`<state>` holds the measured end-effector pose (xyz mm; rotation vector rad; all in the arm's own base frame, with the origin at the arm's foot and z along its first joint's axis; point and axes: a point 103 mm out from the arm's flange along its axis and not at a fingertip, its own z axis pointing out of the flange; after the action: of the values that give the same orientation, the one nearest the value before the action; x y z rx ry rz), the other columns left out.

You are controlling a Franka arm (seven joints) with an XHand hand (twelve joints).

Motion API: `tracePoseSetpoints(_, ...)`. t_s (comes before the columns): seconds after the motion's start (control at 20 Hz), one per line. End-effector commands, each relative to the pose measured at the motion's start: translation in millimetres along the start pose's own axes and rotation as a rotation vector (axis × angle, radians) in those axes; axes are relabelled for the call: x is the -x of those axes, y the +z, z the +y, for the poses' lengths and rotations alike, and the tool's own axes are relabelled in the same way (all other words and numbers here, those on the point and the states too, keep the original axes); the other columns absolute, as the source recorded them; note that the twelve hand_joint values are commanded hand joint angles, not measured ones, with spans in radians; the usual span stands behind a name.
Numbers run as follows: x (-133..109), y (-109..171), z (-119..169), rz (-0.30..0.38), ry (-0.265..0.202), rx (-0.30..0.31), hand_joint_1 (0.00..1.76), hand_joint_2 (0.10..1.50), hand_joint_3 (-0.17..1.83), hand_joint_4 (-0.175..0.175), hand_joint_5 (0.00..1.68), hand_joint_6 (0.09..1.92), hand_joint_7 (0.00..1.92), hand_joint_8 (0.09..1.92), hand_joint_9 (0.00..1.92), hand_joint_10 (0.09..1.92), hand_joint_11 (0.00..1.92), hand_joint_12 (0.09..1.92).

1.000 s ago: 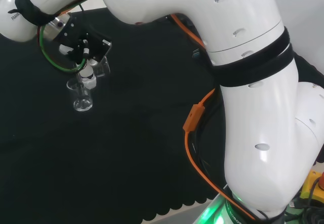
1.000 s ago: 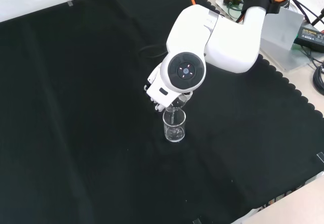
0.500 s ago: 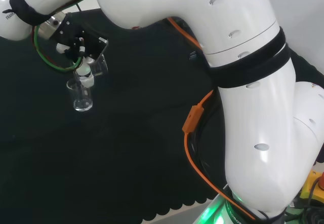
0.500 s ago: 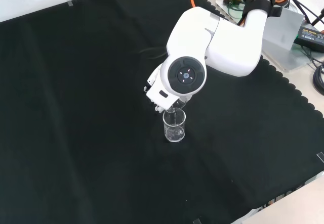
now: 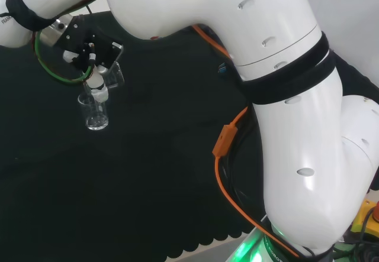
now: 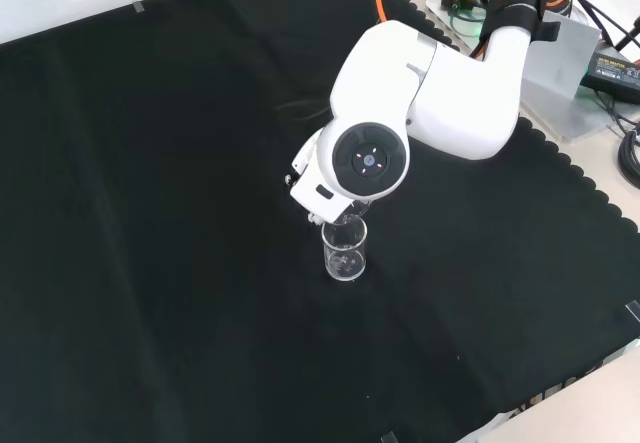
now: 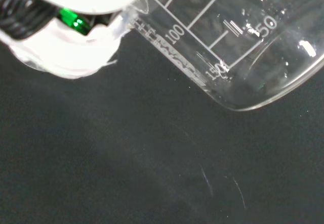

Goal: Pour the water from the handheld beaker into the one on the table.

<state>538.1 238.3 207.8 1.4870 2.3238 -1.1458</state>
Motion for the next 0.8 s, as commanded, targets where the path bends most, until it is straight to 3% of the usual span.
tracePoseSetpoints(0.05, -1.5, -0.7, -0.6, -0.008, 0.000, -0.008, 1.17, 0.65, 0.63, 0.034, 1.34, 0.54, 1.85, 0.09, 1.72, 0.09, 1.42, 0.72)
tracePoseSetpoints(0.8, 4.7, 1.8, -6.0, 0.041, -0.004, 0.018, 1.17, 0.65, 0.63, 0.034, 1.34, 0.55, 1.85, 0.09, 1.72, 0.09, 1.42, 0.72)
